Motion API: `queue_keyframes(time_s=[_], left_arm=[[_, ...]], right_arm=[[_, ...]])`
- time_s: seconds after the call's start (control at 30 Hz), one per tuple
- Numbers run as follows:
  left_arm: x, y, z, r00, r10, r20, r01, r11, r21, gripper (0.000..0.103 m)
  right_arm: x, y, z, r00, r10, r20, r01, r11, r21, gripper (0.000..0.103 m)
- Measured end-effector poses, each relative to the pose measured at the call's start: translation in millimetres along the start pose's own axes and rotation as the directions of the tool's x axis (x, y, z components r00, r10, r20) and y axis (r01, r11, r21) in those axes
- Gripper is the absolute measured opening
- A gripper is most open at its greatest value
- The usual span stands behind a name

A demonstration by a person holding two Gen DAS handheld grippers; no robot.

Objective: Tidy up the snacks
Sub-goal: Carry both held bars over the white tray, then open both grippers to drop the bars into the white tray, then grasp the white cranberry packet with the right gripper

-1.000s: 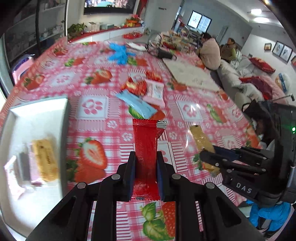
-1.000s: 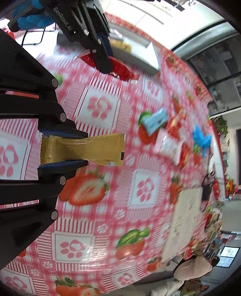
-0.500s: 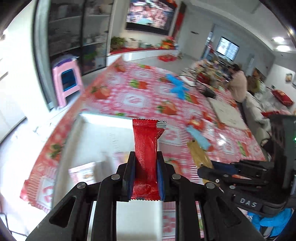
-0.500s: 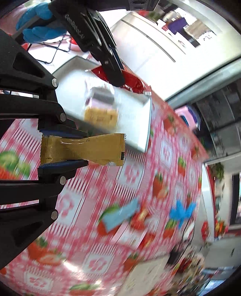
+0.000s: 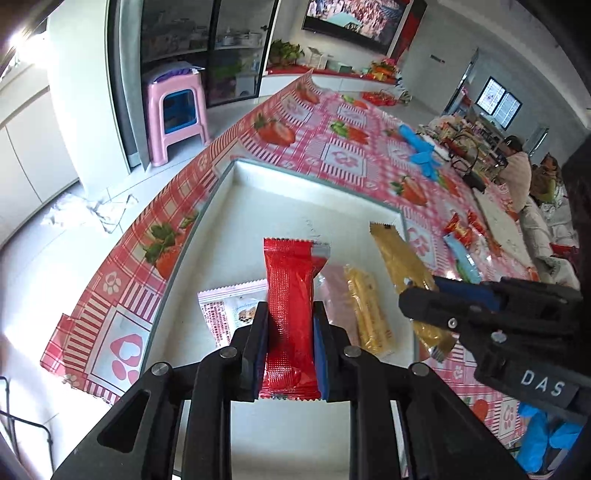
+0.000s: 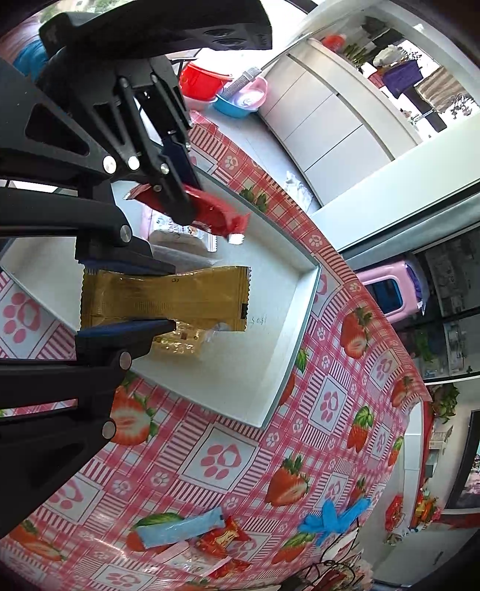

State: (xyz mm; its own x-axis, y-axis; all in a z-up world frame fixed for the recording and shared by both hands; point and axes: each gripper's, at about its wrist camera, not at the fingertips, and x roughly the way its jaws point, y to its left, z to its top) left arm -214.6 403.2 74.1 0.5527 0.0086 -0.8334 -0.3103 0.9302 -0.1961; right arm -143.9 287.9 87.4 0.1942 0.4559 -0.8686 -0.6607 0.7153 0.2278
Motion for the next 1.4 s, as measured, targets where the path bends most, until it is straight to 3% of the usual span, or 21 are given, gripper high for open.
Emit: queue_keyframes(time_s=[0.03, 0.07, 0.1, 0.17, 0.2, 0.23, 0.27, 0.43, 0.83, 0.93, 1.2, 1.4], left_arm=[[1, -1, -1, 1.000, 0.013, 0.000, -0.013, 1.000, 0.008, 0.039], [2, -2, -1, 1.000, 0.024, 0.003, -0.024, 1.000, 0.016, 0.061], [1, -2, -2, 0.999, 0.052, 0.010, -0.053, 0.998, 0.019, 0.067], [0, -4, -3, 0.996, 0.089, 0.019, -0.089, 0.996, 0.029, 0.074], [1, -3, -2, 0.997, 0.071, 0.009, -0.072, 0.997, 0.023, 0.081], [2, -3, -2, 0.999, 0.052, 0.003, -0.052, 0.999, 0.014, 0.081], [3, -5, -1, 0.999, 0.037, -0.002, -0.037, 0.999, 0.006, 0.081], [7, -31, 3, 0.998, 0.053, -0.013, -0.052, 0.996, 0.070, 0.081], [32, -147, 6, 0.995, -0.034, -0.094, 0.055, 0.972, 0.229, 0.084], [48, -176, 1, 0.992, -0.033, -0.124, 0.065, 0.963, 0.261, 0.084], [88, -212, 7, 0.978, -0.054, -0.201, 0.101, 0.967, 0.234, 0.084], [103, -204, 17, 0.975, -0.029, -0.219, 0.071, 0.980, 0.186, 0.084]], right_arm=[[3, -1, 1, 1.000, -0.001, -0.017, 0.001, 1.000, -0.004, 0.024], [5, -2, 1, 1.000, 0.001, -0.028, -0.001, 1.000, -0.005, 0.025], [8, -5, 0, 0.999, 0.001, -0.043, -0.001, 1.000, -0.006, 0.031], [6, -13, -3, 0.998, -0.035, -0.043, 0.035, 0.999, 0.008, 0.053], [5, -21, -4, 0.998, -0.053, -0.040, 0.054, 0.998, 0.021, 0.071], [3, -31, -6, 0.997, -0.063, -0.037, 0.065, 0.997, 0.043, 0.086], [1, -40, -7, 0.997, -0.063, -0.037, 0.065, 0.996, 0.063, 0.089], [-10, -88, -21, 0.995, -0.087, -0.051, 0.093, 0.983, 0.155, 0.089], [-40, -191, -55, 0.987, -0.153, -0.040, 0.157, 0.935, 0.318, 0.089], [-56, -221, -57, 0.978, -0.209, -0.027, 0.204, 0.907, 0.369, 0.089], [-55, -281, -60, 0.965, -0.258, -0.040, 0.245, 0.842, 0.480, 0.089], [-33, -303, -45, 0.966, -0.259, -0.002, 0.214, 0.797, 0.565, 0.089]])
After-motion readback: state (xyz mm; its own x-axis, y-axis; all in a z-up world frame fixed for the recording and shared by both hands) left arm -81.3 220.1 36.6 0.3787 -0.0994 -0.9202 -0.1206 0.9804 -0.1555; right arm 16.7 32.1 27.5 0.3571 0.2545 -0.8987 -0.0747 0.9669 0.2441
